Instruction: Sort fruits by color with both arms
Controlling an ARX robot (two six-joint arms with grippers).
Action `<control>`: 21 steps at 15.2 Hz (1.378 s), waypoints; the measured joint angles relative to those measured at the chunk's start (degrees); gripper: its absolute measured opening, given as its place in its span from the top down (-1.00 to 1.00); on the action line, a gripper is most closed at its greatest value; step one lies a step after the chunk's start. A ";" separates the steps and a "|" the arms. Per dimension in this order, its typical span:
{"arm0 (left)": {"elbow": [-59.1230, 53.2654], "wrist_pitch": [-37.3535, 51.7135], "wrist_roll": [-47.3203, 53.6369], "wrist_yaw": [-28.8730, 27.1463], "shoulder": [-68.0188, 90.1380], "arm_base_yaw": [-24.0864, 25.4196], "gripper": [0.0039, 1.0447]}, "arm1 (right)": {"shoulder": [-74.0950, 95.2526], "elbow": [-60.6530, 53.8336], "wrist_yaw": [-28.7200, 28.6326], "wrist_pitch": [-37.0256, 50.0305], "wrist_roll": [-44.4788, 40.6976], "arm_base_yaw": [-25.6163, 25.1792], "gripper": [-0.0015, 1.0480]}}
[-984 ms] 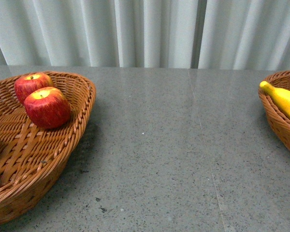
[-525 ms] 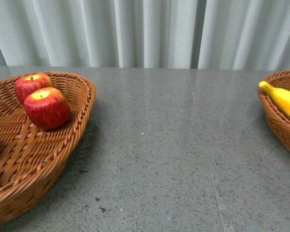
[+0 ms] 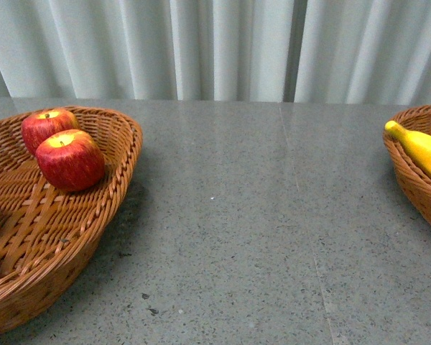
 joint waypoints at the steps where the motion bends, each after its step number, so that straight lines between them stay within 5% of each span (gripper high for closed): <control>1: 0.02 0.00 0.00 0.00 0.00 0.00 -0.88 | -0.90 -0.42 0.00 -0.92 0.00 0.00 0.96; 2: 0.00 0.00 0.00 0.00 0.00 0.00 -0.88 | -6.23 -0.85 -0.02 -7.50 0.00 0.00 0.96; 13: 0.00 0.02 0.00 0.00 0.00 0.00 -0.88 | -11.32 -3.21 0.00 -7.80 -0.02 0.00 0.97; 14: 0.02 0.02 0.00 0.00 0.00 0.00 -0.88 | -11.32 -3.21 0.00 -7.80 -0.09 0.00 0.79; 16: 0.02 0.02 0.00 0.00 0.00 0.00 -0.88 | -11.32 -3.21 0.00 -7.80 -0.09 0.00 0.12; 19: 0.02 0.02 0.00 0.00 0.00 0.00 -0.88 | -11.32 -3.21 0.00 -7.80 -0.09 0.00 -0.09; 21: 0.02 0.02 0.00 0.00 0.00 0.00 -0.88 | -11.32 -3.21 0.00 -7.80 -0.07 0.00 -0.51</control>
